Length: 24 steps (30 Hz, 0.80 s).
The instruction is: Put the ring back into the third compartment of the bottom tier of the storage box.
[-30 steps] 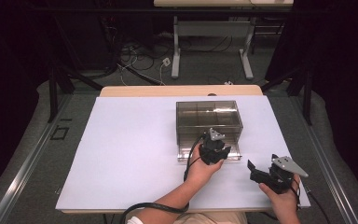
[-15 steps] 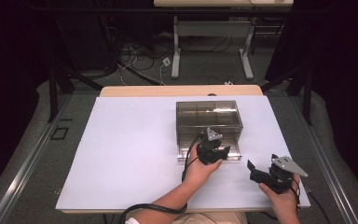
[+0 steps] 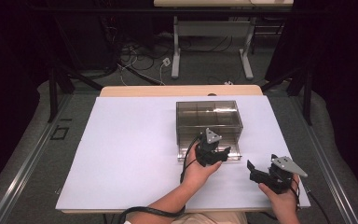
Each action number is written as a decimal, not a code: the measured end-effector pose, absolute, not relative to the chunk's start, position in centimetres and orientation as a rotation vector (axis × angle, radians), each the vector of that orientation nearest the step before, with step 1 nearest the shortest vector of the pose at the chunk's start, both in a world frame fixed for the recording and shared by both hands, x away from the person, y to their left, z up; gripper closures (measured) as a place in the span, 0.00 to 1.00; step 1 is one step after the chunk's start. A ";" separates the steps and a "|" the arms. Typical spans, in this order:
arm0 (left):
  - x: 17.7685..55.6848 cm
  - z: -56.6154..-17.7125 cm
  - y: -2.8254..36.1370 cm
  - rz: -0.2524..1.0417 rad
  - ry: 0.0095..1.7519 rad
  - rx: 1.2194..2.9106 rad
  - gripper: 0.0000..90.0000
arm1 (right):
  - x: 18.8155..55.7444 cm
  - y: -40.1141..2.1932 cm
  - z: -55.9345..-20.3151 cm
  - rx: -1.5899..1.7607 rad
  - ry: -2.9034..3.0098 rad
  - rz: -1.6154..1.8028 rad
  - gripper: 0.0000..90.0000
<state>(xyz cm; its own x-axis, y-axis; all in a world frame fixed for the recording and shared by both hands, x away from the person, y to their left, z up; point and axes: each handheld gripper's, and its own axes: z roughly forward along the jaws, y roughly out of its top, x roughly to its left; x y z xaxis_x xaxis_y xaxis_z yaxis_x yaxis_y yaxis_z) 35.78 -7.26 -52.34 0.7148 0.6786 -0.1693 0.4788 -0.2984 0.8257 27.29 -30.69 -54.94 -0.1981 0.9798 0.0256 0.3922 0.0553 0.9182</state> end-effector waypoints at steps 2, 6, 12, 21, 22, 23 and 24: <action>35.6 -52.1 -6.9 0.254 0.893 1.957 0.49 | 27.3 -30.7 -54.9 1.391 1.671 1.126 0.06; 35.4 -51.7 -6.2 0.248 0.894 1.948 0.44 | 27.3 -30.7 -54.9 1.395 1.675 1.127 0.06; 35.1 -51.1 -5.1 0.253 0.880 1.936 0.42 | 27.3 -30.6 -55.0 1.393 1.678 1.124 0.06; 34.4 -50.5 -3.4 0.233 0.906 1.945 0.39 | 27.2 -30.6 -54.9 1.395 1.678 1.124 0.06; 34.4 -50.5 -3.3 0.232 0.905 1.944 0.38 | 27.3 -30.6 -55.0 1.395 1.676 1.131 0.06; 34.4 -50.5 -2.9 0.226 0.914 1.938 0.37 | 27.3 -30.6 -55.0 1.392 1.677 1.129 0.06; 34.4 -50.5 -2.7 0.225 0.919 1.937 0.34 | 27.3 -30.6 -55.0 1.397 1.676 1.131 0.06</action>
<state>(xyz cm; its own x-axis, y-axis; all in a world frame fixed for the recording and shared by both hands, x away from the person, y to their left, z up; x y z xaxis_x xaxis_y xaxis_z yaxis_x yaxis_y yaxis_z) 34.40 -2.73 -50.46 0.7012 0.6814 -0.2097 0.5075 -0.2705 0.8181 27.27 -30.55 -54.99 -0.2015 0.9789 0.0332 0.3976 0.0508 0.9161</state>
